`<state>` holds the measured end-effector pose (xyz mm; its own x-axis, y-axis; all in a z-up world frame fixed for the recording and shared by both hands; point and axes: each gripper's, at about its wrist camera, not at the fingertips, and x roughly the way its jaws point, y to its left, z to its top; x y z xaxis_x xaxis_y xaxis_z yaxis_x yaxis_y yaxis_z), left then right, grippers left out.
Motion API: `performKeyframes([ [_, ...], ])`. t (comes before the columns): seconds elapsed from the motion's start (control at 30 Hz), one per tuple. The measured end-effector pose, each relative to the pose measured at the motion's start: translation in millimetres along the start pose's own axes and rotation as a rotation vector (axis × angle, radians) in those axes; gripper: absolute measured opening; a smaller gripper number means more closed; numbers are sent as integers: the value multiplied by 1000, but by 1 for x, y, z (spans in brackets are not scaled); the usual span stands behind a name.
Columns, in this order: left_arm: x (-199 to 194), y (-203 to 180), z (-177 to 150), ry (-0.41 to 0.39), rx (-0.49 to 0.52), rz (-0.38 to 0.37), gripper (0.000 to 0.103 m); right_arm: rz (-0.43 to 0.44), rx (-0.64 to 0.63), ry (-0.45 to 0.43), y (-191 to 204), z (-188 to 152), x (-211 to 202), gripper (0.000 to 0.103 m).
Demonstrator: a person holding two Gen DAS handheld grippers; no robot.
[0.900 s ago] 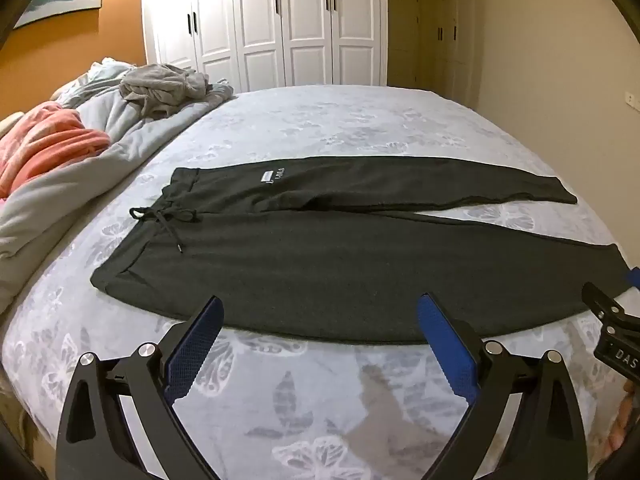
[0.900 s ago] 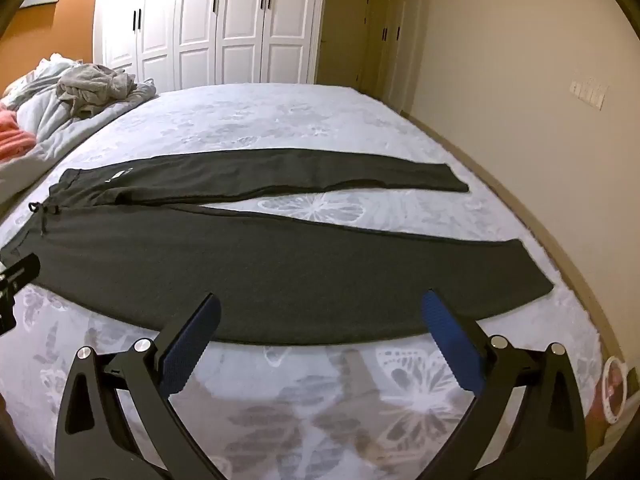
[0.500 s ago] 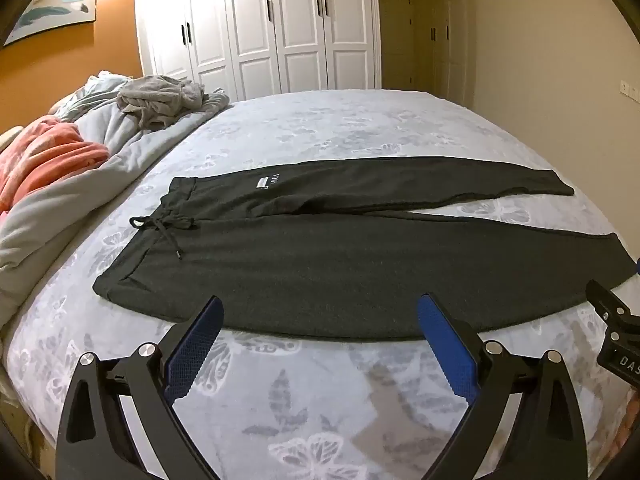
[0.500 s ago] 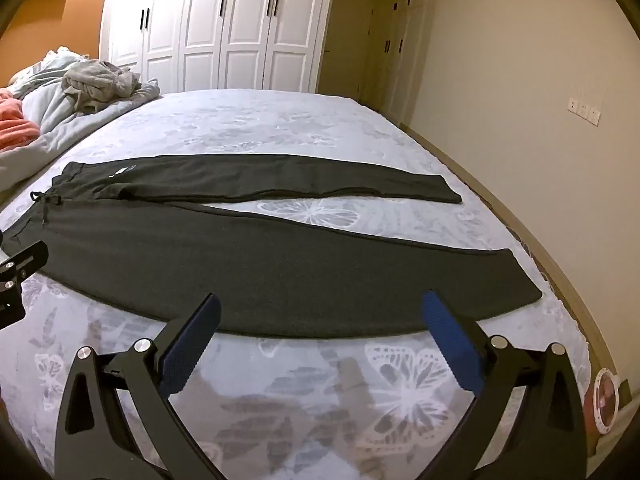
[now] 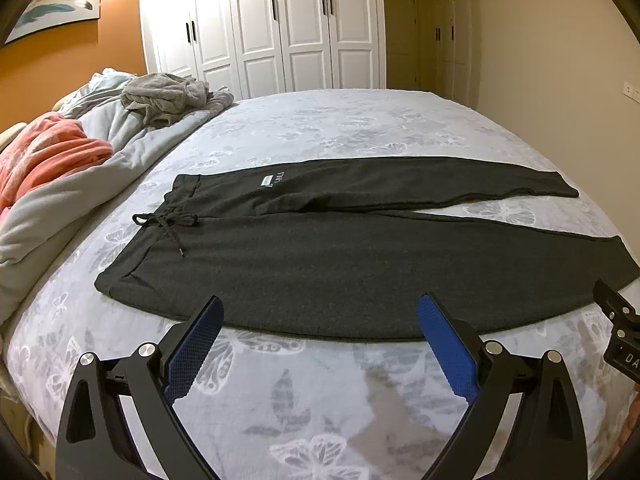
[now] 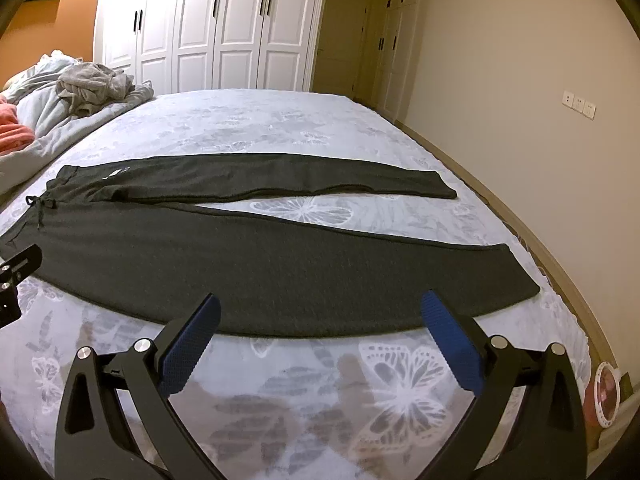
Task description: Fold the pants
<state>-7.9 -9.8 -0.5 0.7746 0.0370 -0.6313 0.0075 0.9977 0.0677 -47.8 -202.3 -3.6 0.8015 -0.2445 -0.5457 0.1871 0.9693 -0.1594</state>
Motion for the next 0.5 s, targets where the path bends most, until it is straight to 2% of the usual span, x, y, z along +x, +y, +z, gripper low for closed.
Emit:
performKeyframes([
  [0.5, -1, 3, 0, 1, -2, 5, 95, 1, 0, -2, 1, -1, 1, 98],
])
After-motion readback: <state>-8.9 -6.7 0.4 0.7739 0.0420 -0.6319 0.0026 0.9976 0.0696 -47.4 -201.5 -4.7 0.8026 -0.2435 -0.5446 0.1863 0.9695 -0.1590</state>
